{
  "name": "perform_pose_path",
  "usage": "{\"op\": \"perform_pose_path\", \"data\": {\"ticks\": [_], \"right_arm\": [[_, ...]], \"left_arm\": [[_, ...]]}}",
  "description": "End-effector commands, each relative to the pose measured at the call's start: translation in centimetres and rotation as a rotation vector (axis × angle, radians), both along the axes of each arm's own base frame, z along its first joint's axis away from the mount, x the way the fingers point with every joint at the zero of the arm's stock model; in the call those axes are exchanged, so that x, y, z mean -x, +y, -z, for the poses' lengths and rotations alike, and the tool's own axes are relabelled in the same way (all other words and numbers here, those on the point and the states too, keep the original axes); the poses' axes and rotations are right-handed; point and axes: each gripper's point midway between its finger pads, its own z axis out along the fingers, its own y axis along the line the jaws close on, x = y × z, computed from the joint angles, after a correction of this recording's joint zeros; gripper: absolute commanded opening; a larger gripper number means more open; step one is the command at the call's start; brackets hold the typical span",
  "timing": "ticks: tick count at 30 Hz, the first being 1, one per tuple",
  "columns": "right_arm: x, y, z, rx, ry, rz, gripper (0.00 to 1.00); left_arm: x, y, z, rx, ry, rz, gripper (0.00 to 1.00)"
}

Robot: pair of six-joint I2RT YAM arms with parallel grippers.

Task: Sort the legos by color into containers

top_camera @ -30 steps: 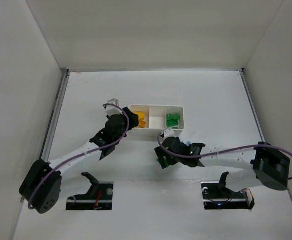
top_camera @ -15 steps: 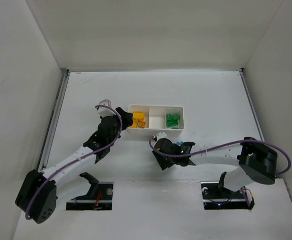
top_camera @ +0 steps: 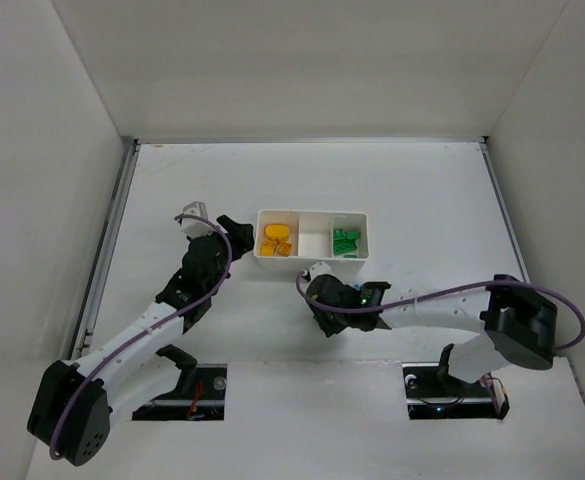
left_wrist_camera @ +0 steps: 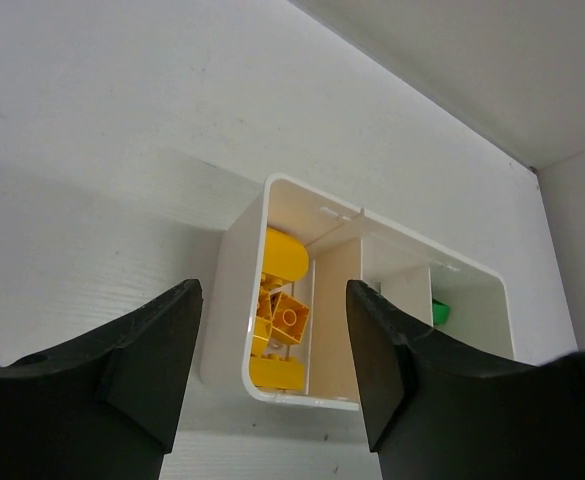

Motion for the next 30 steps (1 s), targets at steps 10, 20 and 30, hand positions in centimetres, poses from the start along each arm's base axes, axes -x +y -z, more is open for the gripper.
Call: {"op": "perform_pose_path", "data": {"ticks": [10,20,30], "right_arm": [[-7.7,3.4,-15.1,-0.395,-0.288,0.097,0.25],[-20.1,3.4,-16.1,-0.491,-0.383,0.338,0.28],[-21.7,2.2,-15.9,-0.488,-0.415,0.43,0.61]], "left_arm": [[1.0,-0.4,1.8,-0.021,0.02,0.03,0.53],[3.5,-2.6,2.4,-0.035,0.01,0.124,0.5],[6.9,-8.1,3.0,-0.12,-0.025,0.352,0.44]]}}
